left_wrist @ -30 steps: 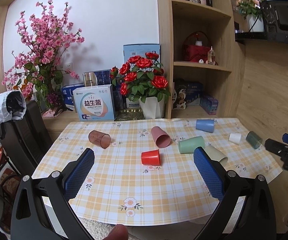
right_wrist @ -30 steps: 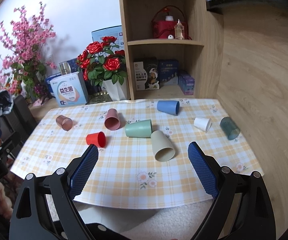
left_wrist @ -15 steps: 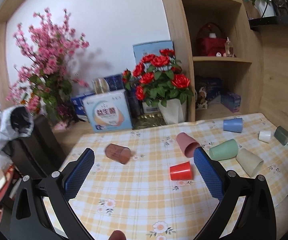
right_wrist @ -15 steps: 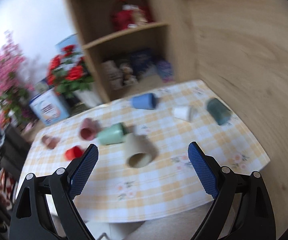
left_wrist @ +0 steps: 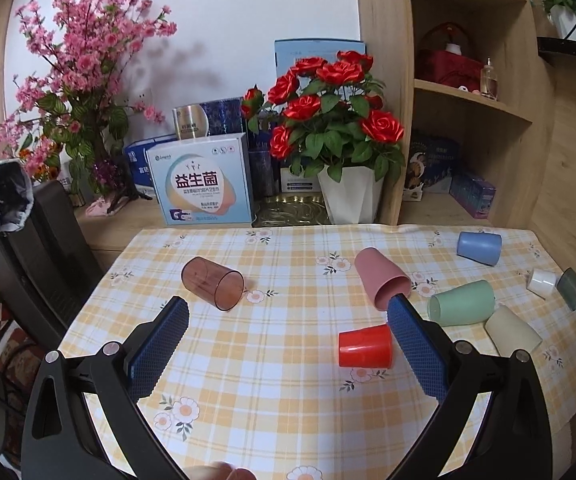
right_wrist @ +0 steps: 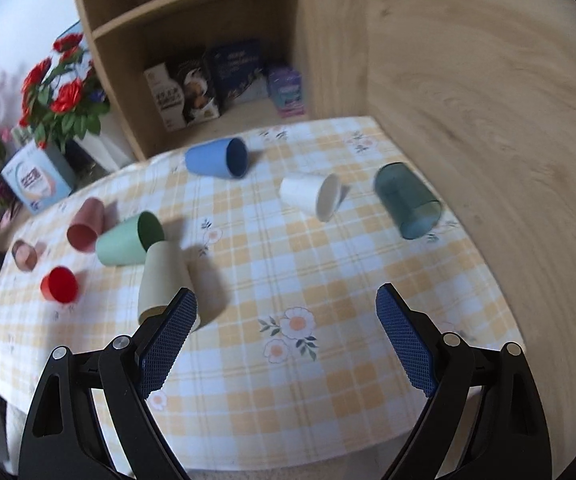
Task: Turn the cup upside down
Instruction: 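Reach the right tool to the white cup lying on its side and grasp it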
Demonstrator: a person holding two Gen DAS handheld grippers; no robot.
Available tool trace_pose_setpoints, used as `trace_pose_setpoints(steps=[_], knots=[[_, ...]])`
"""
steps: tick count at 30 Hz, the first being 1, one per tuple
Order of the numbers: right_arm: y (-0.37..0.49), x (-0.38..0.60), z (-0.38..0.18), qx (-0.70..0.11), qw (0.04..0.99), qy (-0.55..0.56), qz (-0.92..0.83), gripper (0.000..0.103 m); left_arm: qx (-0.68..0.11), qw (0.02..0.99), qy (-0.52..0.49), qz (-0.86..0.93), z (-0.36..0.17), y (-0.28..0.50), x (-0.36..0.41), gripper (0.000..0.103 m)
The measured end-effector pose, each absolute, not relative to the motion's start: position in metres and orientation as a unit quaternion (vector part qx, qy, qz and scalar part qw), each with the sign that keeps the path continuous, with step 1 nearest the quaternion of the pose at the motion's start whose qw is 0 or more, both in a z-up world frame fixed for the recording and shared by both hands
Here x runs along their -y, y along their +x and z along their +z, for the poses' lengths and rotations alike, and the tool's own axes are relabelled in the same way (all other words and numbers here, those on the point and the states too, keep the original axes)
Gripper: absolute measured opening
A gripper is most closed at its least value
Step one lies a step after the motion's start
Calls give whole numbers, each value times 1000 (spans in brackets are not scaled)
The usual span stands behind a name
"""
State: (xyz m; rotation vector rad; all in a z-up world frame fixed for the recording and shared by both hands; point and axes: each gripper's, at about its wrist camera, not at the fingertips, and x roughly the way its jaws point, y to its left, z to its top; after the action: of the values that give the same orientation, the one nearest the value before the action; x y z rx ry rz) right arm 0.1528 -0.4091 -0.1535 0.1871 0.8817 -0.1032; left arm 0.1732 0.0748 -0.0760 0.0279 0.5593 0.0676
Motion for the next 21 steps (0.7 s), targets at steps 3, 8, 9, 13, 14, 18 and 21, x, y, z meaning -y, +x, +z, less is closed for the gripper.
trace_pose_setpoints(steps=[3, 8, 9, 13, 14, 18, 21], knots=[[173, 404, -158, -445, 894, 47, -32, 88, -276, 961, 9, 31, -79, 183, -83, 97], [221, 403, -164, -460, 886, -61, -10, 88, -290, 956, 1, 52, -90, 196, -97, 97], [232, 404, -166, -457, 885, -89, -12, 88, -296, 953, -3, 57, -93, 199, -99, 97], [283, 411, -185, -482, 862, -156, 0, 88, -320, 944, -13, 79, -112, 206, -109, 97], [299, 413, -193, -494, 853, -168, 6, 88, -330, 940, -18, 87, -118, 207, -112, 97], [335, 414, -220, -539, 813, -216, 33, 88, -374, 921, -61, 90, -135, 209, -126, 97], [353, 413, -229, -556, 795, -238, 45, 88, -374, 920, -65, 95, -139, 206, -130, 97]])
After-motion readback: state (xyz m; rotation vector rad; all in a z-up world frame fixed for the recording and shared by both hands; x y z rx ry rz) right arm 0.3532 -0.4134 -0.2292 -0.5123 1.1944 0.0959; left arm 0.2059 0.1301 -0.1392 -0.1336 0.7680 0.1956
